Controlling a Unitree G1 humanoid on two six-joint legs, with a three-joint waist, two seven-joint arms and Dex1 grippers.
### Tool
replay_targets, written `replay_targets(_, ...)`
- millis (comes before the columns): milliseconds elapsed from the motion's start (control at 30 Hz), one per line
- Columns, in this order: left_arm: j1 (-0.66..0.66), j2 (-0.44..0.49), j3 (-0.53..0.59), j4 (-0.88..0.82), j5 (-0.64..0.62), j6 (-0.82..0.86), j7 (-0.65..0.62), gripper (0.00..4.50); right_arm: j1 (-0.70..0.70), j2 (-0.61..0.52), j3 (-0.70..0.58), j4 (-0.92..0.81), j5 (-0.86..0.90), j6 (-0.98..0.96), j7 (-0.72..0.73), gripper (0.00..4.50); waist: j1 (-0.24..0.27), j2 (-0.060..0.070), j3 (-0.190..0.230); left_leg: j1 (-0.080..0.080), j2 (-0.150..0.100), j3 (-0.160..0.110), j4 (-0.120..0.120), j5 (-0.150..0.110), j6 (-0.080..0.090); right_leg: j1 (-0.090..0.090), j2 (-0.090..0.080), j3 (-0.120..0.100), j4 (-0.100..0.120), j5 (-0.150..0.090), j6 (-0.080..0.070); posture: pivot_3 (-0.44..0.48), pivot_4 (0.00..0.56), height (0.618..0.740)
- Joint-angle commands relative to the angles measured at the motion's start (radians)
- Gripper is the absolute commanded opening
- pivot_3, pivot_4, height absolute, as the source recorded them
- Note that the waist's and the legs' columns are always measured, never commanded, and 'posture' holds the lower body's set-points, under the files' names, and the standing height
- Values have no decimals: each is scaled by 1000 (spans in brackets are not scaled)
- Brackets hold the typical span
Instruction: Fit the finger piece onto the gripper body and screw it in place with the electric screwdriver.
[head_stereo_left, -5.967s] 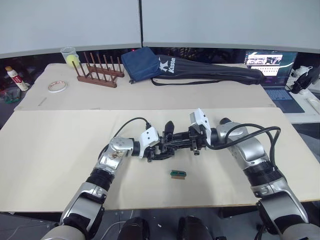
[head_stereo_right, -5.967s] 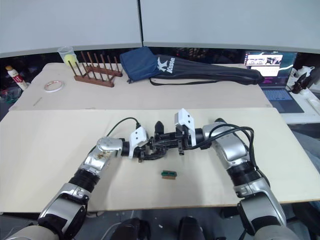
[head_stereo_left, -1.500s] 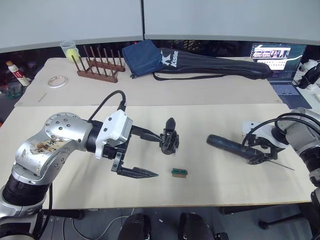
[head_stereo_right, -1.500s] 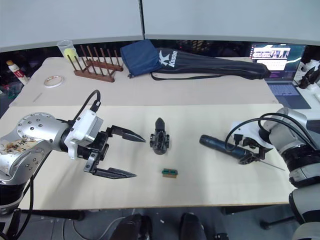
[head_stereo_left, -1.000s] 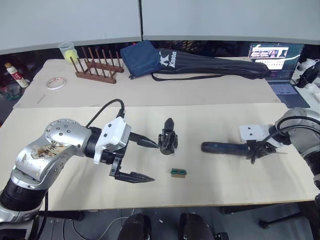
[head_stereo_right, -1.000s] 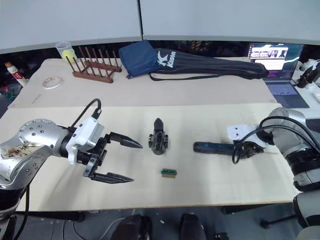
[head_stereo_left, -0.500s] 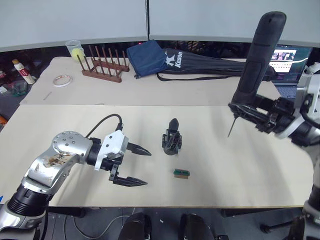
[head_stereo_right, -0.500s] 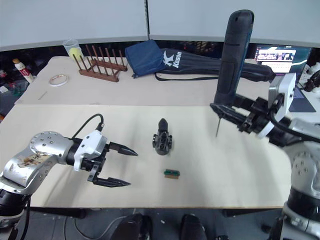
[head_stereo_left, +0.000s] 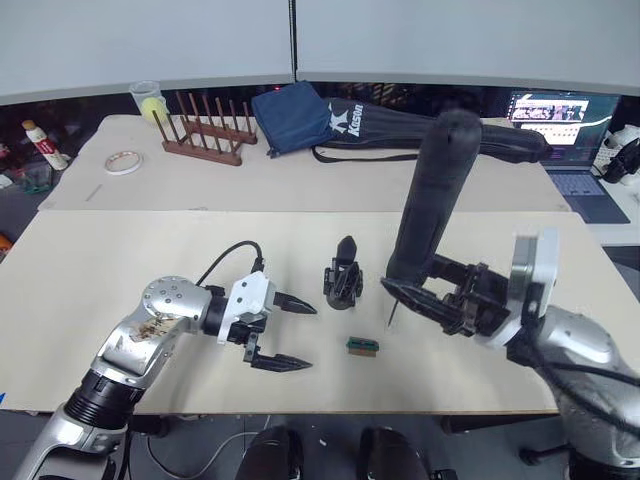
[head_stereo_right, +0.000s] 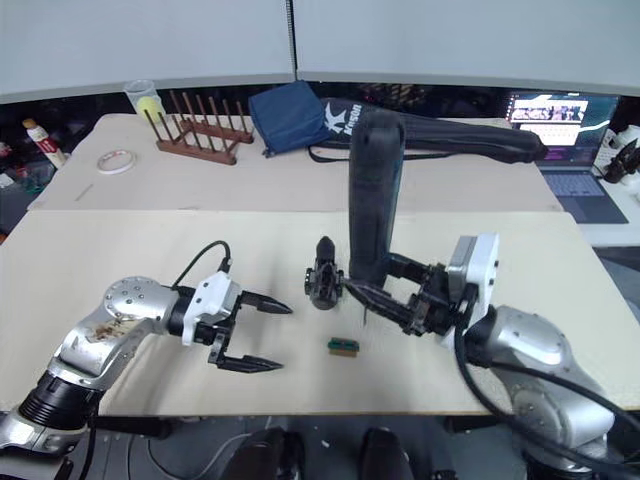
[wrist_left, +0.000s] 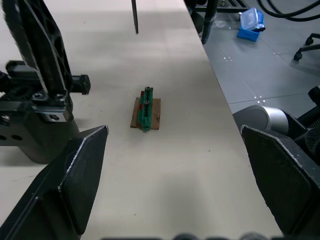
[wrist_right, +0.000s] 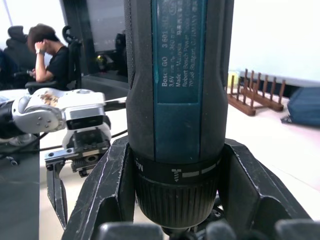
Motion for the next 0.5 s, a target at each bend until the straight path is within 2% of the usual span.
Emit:
replay_targets(33,4,-13,-11,32,33,-75,-11,4500,1,22,15,8,-54,-135,0,1899,0,0,0,0,0,0,0,0,0,0,0,0,0,0,0,0,150,740)
replay_targets(267,18,-38,-31,64,62,-124,-15,4500,16,19,33,29,-57,-158,-21,1899,0,0,0,0,1,0,0,0,0,0,0,0,0,0,0,0,150,740)
replay_targets(500,-29,-67,-47,95,54,-88,-24,4500,34,17,60,31,-42,-148,-28,1899,0,0,0,0,1,-1,0,0,0,0,0,0,0,0,0,0,150,740)
